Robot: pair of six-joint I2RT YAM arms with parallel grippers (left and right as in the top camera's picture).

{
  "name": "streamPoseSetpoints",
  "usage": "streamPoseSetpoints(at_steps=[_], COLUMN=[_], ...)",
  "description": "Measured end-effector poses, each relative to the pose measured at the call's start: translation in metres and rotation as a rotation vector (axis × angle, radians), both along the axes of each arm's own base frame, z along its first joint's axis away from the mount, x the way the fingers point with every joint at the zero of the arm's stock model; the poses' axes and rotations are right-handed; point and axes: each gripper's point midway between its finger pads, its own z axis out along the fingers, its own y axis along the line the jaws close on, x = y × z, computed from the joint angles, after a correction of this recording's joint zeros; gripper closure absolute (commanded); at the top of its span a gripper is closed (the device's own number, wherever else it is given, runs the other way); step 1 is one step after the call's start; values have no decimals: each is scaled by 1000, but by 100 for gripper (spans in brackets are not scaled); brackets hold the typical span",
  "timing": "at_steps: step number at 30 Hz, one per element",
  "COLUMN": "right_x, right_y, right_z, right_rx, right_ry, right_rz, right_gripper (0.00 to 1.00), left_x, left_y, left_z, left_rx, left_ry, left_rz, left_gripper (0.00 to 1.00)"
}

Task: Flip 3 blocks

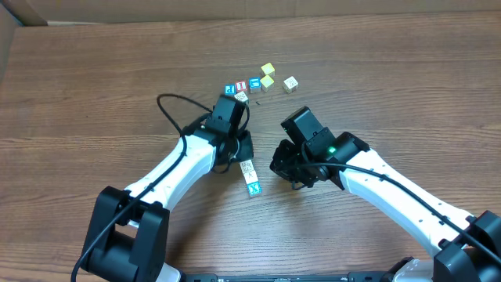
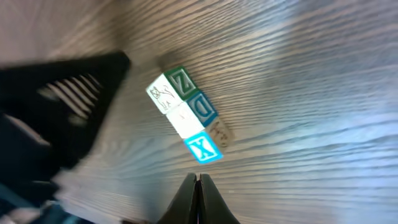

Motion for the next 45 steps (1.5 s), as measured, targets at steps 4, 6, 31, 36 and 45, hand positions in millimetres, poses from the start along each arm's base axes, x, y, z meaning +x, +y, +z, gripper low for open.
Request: streamPoseSetpoints(at_steps=[4, 6, 31, 36, 45], right_x=[-5, -7, -78, -84, -91], right_y=[-10, -15, 38, 35, 39], right_z=[-6, -8, -39, -46, -66], right_rx=[-63, -96, -435, -470, -436], right_ry=[-17, -24, -427, -470, -527], right_rz=[64, 80, 949, 1106, 1312], right_gripper=[96, 96, 96, 96, 92], left_x=[9, 10, 18, 13, 15], left_y=[0, 2, 6, -1, -11], left_z=[14, 16, -9, -26, -27], left_rx=[1, 3, 156, 146, 133], left_ry=[-17, -13, 530, 574, 545], left_rz=[7, 12, -138, -175, -210], left_gripper=[96, 96, 96, 96, 96])
